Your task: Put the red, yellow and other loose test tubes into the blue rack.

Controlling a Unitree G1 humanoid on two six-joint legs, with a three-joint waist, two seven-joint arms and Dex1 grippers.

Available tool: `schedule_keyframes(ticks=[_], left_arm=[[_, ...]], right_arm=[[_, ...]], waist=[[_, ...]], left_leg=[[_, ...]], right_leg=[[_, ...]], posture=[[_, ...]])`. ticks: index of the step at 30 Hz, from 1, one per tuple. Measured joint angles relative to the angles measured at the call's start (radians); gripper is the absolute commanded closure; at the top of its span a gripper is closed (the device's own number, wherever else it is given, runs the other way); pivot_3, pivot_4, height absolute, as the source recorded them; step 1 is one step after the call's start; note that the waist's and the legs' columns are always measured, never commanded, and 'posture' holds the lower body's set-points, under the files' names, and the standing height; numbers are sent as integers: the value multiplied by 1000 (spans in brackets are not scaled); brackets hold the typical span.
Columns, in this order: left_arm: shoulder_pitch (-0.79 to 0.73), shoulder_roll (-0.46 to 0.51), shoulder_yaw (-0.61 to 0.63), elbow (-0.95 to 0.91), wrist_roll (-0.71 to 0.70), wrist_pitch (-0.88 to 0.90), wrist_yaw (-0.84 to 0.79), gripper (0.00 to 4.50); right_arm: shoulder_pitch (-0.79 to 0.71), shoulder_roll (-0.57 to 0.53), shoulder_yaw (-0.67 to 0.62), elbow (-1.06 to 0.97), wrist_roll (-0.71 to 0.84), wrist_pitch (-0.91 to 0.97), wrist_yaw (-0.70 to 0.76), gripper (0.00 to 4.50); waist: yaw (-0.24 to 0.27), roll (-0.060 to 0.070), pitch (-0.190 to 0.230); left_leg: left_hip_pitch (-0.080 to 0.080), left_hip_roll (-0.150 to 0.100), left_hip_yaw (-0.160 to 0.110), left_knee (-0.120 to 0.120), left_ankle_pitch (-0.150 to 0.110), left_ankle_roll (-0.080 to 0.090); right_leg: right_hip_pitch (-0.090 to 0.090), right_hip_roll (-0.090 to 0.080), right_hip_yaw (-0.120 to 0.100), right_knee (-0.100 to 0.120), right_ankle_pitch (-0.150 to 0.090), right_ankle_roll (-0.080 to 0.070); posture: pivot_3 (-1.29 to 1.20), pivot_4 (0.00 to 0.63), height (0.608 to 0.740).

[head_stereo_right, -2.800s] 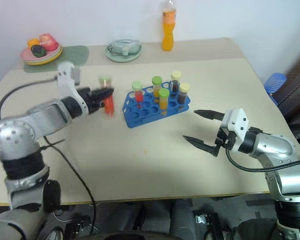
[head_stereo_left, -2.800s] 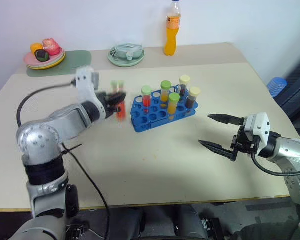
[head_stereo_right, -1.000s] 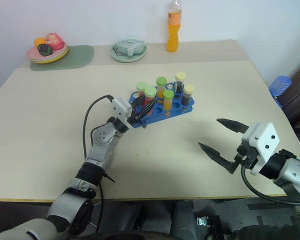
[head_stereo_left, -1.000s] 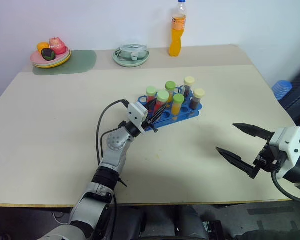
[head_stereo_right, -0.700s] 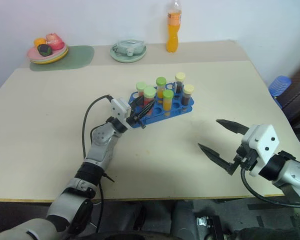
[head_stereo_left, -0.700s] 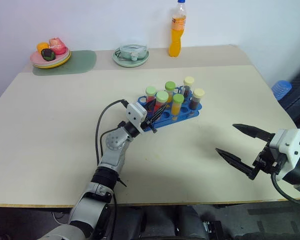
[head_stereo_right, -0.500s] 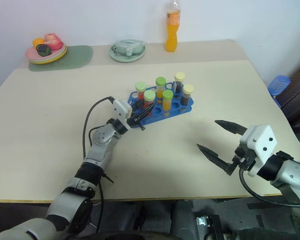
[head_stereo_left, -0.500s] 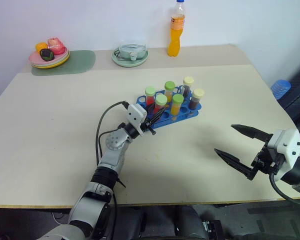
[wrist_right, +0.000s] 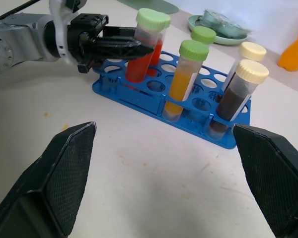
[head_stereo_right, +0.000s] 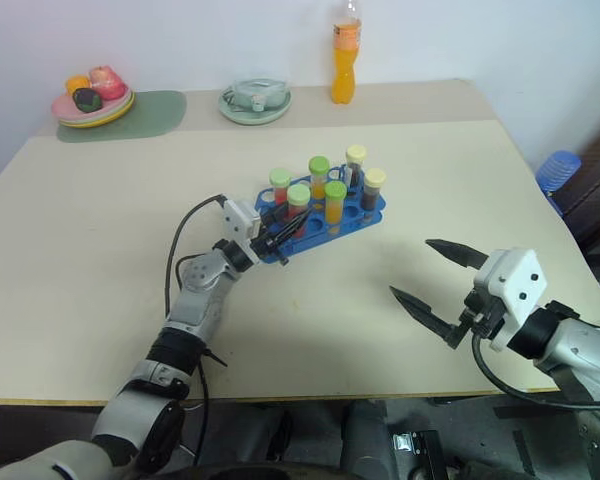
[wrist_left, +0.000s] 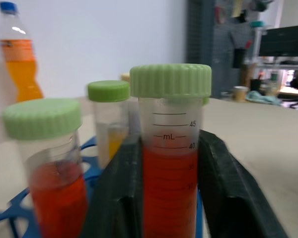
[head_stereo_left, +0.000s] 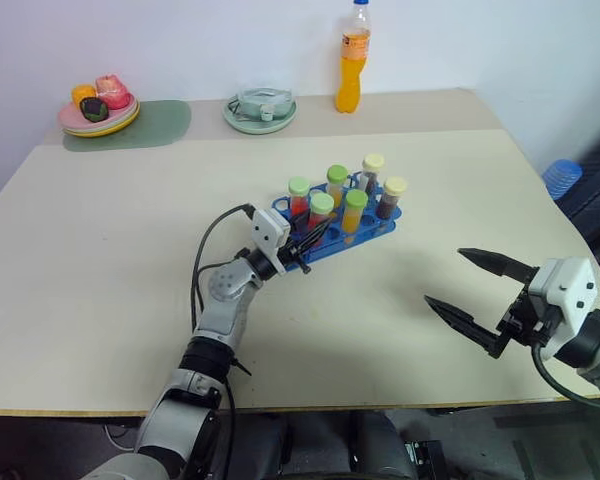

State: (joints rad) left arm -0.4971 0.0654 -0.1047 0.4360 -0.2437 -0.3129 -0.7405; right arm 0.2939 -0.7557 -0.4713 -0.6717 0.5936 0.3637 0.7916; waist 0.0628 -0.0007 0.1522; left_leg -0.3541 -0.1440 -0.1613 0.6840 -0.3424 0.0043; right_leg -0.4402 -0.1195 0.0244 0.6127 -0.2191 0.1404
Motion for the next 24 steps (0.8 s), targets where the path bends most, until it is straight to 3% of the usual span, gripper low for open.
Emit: schedule_keyframes(ticks=[3,10,16,19,24], left_arm=[[17,4,1,-28,1,22,8,242],[54,61,4,-199,13,139,65,242],[170,183,10,-445,-12,275,51,242],[229,207,58,-530,-65,304,52,242],[350,352,152,-647,-180,410,-15,242]], right_arm=[[-19,2,20,0,0,1,-13,0],[-83,29,85,41,-4,-2,-28,0],[-159,57,136,185,-43,-55,-8,0],[-185,75,152,265,-68,-99,6,0],[-199,106,160,410,-133,-216,27,0]], waist=[[0,0,0],[0,0,0],[-4,0,0],[-1,0,0],[-9,1,0]], left_leg=[[0,0,0,0,0,0],[0,0,0,0,0,0],[0,1,0,0,0,0],[0,1,0,0,0,0],[0,1,-1,-1,0,0]], right_leg=[[0,0,0,0,0,0],[0,0,0,0,0,0],[0,0,0,0,0,0],[0,0,0,0,0,0],[0,1,0,0,0,0]], posture=[[0,150,740],[0,150,740],[0,150,740],[0,150,740],[0,150,740]])
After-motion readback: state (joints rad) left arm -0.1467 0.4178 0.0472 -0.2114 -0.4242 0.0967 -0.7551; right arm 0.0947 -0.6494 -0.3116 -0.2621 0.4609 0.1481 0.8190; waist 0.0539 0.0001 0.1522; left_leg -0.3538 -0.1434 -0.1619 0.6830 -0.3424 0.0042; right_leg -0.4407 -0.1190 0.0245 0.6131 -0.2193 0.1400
